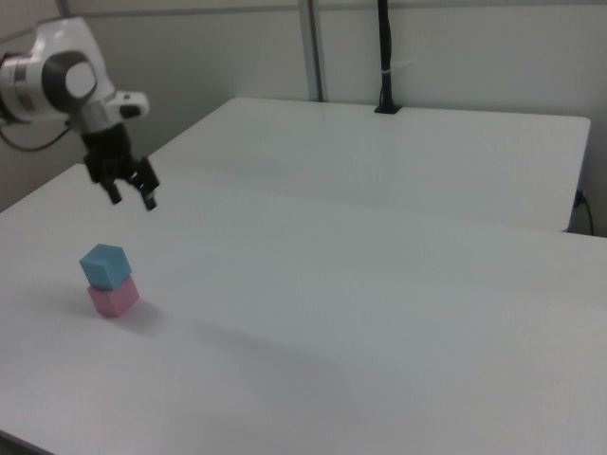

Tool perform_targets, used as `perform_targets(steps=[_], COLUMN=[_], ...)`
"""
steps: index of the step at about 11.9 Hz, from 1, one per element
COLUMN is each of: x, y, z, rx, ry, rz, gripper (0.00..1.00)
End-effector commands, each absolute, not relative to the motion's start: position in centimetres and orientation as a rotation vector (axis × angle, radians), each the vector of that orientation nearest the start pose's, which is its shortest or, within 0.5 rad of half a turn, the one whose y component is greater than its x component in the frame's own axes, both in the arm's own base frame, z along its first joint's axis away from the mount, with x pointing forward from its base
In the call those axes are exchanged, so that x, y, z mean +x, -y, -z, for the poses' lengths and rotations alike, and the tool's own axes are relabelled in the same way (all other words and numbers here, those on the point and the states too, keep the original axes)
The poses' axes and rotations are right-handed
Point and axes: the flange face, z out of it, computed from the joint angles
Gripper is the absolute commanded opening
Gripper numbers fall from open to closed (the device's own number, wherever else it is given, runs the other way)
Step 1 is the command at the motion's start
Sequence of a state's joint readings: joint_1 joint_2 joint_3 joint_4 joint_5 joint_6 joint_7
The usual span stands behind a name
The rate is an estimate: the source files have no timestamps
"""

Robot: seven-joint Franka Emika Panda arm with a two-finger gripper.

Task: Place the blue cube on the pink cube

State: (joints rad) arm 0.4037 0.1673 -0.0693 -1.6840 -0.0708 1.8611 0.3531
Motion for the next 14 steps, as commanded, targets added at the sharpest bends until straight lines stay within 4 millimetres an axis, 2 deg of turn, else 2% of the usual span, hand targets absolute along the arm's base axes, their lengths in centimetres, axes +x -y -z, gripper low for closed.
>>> perform_targets(steps=[1, 3, 4, 8, 14], x=[58.9, 58.6, 58.7, 59.0, 58.8], y=[-11.6, -6.1, -4.0, -2.3, -1.8], z=[-57.0, -59.0, -59.2, -58.3, -59.0], rx=[-3.2, -3.2, -3.201, -3.206, -3.206], ry=[-0.032, -0.034, -0.051, -0.087, -0.105], rz=[0.099, 0.109, 0.111, 0.085, 0.1], gripper=[1.0, 1.0, 1.0, 1.0, 1.0])
